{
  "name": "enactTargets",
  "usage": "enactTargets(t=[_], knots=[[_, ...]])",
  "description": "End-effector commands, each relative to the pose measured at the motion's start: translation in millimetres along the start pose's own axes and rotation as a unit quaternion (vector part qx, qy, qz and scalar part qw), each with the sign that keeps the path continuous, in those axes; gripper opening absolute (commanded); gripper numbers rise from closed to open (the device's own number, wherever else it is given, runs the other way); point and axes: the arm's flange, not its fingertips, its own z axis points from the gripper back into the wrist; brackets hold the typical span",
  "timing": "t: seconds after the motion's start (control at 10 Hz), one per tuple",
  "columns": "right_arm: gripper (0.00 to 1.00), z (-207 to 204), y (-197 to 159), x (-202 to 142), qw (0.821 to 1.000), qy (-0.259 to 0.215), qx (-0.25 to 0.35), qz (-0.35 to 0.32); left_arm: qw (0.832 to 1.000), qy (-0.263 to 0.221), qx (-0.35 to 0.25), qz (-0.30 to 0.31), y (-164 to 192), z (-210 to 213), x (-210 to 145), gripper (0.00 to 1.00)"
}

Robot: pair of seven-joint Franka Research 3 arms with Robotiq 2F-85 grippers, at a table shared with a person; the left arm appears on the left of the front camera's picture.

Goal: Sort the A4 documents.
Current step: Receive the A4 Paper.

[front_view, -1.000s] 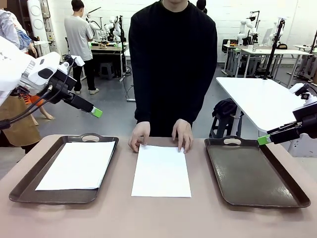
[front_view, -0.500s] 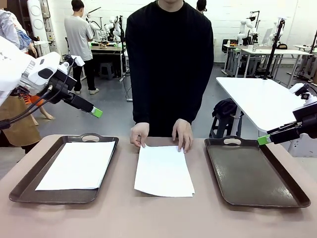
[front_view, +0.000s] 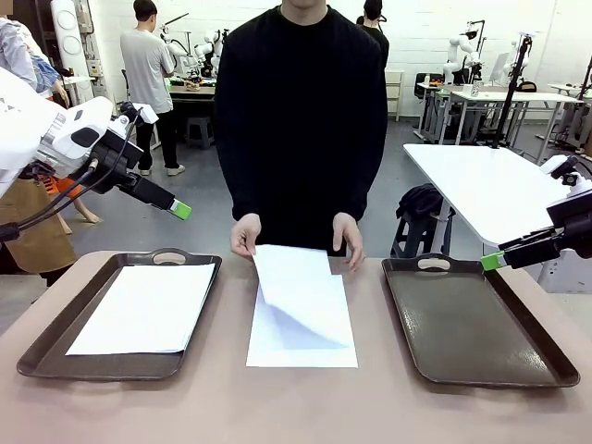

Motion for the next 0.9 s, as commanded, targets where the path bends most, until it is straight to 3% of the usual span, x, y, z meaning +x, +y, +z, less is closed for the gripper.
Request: enactTargets(t=[0.0, 0.8], knots=[[1.0, -3.9, -4.1, -0.1, 1.0, -0.012, 0.008, 0.004, 1.0, -0.005, -0.006, -0.005, 1.7, 1.0, -0.8, 1.0], [1.0, -3.9, -4.1, -0.1, 1.0, -0.012, 0.008, 0.004, 1.0, -0.005, -0.006, -0.005, 1.7, 1.0, -0.8, 1.0]])
